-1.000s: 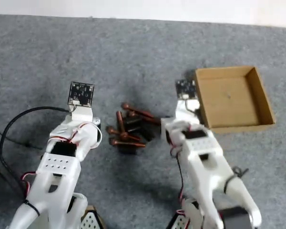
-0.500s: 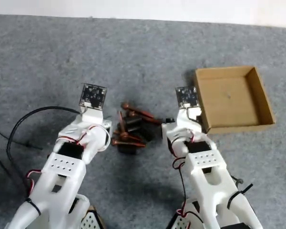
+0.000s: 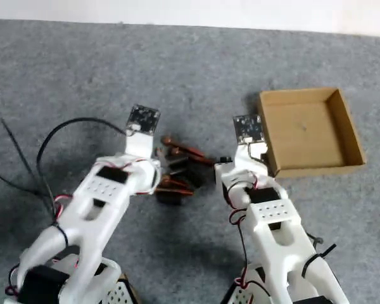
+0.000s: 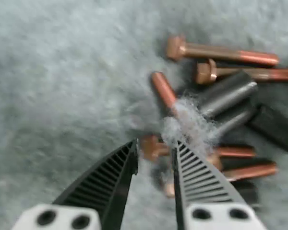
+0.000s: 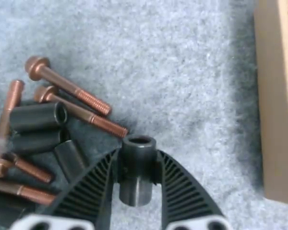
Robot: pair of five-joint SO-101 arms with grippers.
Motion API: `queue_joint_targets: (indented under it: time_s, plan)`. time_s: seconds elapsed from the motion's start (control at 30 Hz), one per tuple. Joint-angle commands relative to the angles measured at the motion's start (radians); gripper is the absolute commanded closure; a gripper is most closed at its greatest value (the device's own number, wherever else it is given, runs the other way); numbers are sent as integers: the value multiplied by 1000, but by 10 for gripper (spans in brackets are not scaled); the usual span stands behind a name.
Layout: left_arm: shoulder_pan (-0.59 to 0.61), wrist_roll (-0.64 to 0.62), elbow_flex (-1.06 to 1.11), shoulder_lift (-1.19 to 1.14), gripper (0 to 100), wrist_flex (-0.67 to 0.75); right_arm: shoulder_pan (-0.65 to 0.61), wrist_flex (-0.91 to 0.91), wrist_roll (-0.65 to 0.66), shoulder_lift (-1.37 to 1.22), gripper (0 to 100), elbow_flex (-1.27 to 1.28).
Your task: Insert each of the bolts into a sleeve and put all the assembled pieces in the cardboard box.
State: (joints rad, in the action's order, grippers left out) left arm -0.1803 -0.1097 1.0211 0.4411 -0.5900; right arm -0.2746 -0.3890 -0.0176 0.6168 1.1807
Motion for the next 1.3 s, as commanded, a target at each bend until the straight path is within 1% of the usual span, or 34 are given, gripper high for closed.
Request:
queue_joint_targets:
  time_s: [0.0,0.07,0.13,0.4,0.53,0.67,0.83,0.93,1.13,1.27]
  plan:
    - [-65,-284,-153,-21,877,-124,8,27,11,30,994,-12]
    - [-67,-436,-154,-27,877,-124,8,27,11,30,994,-12]
    - [-65,-505,-156,-28,877,-124,8,28,11,30,994,-12]
    - [-64,-517,-154,-30,877,-123,8,28,11,30,994,-10]
    - [-65,-586,-140,-31,877,-123,8,28,11,30,994,-10]
    - [-67,-591,-122,-31,877,-123,12,28,11,30,994,-10]
    - [-64,-592,-68,-36,877,-41,13,28,11,30,994,-10]
    - [-64,-592,-74,-99,877,-25,13,28,11,30,994,-10]
    - [-64,-592,-196,-312,876,-29,13,28,11,30,994,-10]
    - [-62,-592,-243,-410,876,-29,13,28,11,30,994,-10]
